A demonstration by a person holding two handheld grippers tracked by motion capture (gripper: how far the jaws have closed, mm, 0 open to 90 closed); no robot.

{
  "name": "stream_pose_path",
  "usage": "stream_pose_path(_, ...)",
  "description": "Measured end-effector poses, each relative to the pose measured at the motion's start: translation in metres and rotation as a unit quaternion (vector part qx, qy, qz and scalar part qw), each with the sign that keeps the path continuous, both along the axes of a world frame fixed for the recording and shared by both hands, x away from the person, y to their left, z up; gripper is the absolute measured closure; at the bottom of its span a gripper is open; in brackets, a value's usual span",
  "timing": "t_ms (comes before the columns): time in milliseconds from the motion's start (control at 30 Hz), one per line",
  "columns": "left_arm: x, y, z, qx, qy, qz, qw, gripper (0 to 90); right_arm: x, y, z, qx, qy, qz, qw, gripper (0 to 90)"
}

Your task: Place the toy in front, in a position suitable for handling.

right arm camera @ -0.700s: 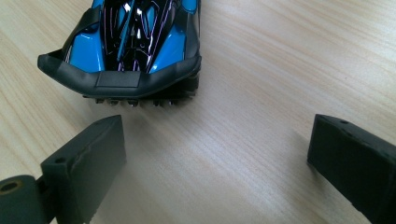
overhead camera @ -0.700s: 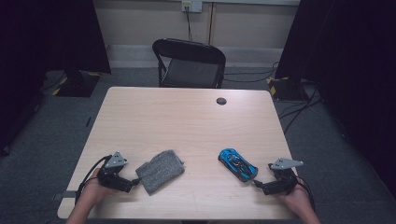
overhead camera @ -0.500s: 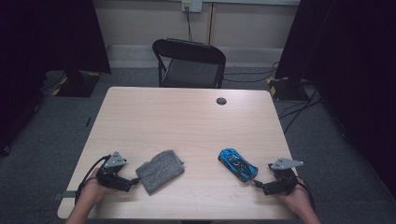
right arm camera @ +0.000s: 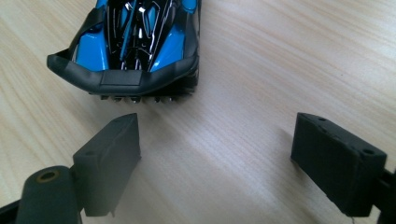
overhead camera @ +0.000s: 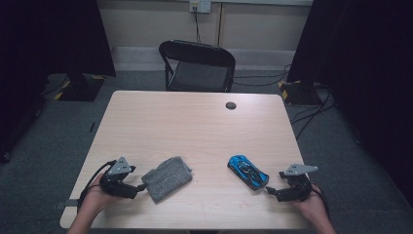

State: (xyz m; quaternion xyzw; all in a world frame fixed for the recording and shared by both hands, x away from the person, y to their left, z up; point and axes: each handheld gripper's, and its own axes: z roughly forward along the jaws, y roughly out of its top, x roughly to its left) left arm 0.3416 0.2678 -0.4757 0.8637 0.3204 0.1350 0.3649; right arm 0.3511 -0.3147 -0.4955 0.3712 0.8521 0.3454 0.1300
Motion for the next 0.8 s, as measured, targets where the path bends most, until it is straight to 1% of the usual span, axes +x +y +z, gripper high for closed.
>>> stream_pose_path(133,0.000,-0.004,0.001,0.002,0.001,-0.004,1.0000,17.3,-0.001,0.000,0.002,0.008,0.007,0.008,0.9999,15.1)
stream_pose_path(167,0.000,-0.006,0.002,0.006,0.000,-0.007,1.0000,17.3,-0.001,0.000,0.003,0.007,0.005,0.007,0.9999,15.1)
stream_pose_path(233,0.001,-0.009,0.003,0.004,0.005,-0.006,1.0000,17.4,-0.002,0.000,0.008,0.012,-0.004,0.008,0.9999,15.2)
stream_pose_path(267,0.001,-0.012,0.004,0.001,0.009,-0.006,0.9999,17.2,-0.003,-0.001,0.011,0.016,-0.007,0.004,0.9998,15.2)
stream_pose_path(367,0.001,-0.015,0.004,0.000,0.009,-0.009,0.9999,16.6,-0.004,-0.002,0.014,0.021,-0.008,0.001,0.9997,15.2)
stream_pose_path(467,0.002,-0.018,0.005,-0.002,0.010,-0.008,0.9999,16.2,-0.004,-0.002,0.016,0.014,-0.003,0.002,0.9999,15.2)
stream_pose_path(533,0.002,-0.020,0.006,-0.003,0.010,-0.010,0.9999,16.3,-0.005,-0.001,0.018,0.008,-0.006,0.006,0.9999,15.0)
stream_pose_path(567,0.002,-0.020,0.006,-0.003,0.010,-0.010,0.9999,16.3,-0.005,-0.001,0.020,0.010,-0.010,0.006,0.9999,14.9)
stream_pose_path(600,0.002,-0.022,0.007,-0.007,0.010,-0.013,0.9998,16.3,-0.005,-0.001,0.022,0.014,-0.010,0.007,0.9998,14.6)
stream_pose_path(700,0.003,-0.025,0.008,-0.008,0.009,-0.015,0.9998,16.3,-0.005,-0.001,0.025,0.028,-0.007,0.001,0.9996,14.6)
stream_pose_path(733,0.003,-0.026,0.008,-0.007,0.007,-0.017,0.9998,16.0,-0.006,-0.001,0.029,0.032,-0.013,0.002,0.9994,14.6)
stream_pose_path(800,0.003,-0.028,0.008,-0.008,0.011,-0.012,0.9998,15.7,-0.006,0.000,0.031,0.030,-0.015,0.001,0.9994,14.6)
